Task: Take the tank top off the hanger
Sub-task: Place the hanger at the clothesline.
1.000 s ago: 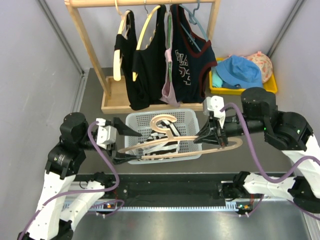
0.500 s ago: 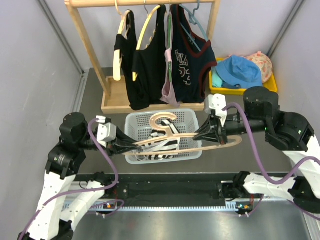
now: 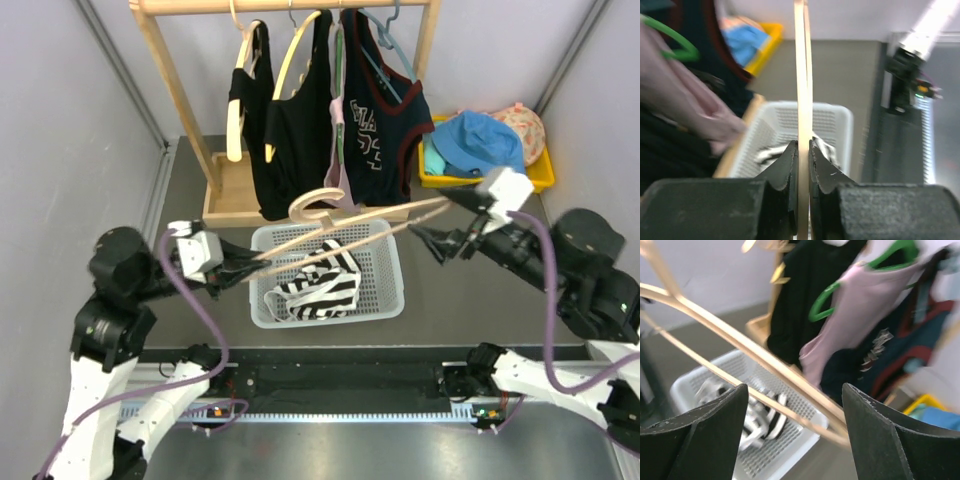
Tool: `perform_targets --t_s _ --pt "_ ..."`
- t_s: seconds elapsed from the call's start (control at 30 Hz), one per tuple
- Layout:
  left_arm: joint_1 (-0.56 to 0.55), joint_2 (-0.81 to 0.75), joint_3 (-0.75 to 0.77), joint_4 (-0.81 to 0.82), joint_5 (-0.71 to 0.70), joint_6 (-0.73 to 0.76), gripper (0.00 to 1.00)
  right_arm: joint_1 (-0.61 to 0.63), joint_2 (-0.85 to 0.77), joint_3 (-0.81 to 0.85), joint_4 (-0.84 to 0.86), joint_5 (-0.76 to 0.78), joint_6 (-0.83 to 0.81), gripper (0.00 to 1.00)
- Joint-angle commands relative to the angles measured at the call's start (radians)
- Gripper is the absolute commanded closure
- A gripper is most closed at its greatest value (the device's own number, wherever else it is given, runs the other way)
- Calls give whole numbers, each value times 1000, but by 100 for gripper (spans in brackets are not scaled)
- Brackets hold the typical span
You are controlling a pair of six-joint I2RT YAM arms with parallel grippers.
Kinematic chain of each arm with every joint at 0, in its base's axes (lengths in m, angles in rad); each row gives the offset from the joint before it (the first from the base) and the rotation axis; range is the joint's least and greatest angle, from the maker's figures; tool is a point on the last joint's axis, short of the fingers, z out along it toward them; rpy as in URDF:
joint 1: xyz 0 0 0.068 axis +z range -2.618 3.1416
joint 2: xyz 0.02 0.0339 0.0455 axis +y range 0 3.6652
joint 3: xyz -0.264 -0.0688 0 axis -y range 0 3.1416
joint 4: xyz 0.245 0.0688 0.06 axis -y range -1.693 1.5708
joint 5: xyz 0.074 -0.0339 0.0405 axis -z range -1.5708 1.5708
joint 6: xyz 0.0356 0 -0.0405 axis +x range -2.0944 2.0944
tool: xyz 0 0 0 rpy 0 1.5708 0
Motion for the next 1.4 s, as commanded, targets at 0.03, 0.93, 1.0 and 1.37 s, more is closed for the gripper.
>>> perform_targets --t_s 0.03,0.93,1.0,1.37 --pt "-2 -52 159 190 -205 -38 100 -4 -123 -86 249 269 -13 25" --pt "-39 -238 18 162 -1244 20 100 -4 -91 -3 202 280 42 24" --pt "-39 -235 1 154 -1232 -1 100 -4 -78 17 189 278 44 24" --pt "-40 79 157 27 -1289 -93 100 -4 -106 20 186 282 71 24"
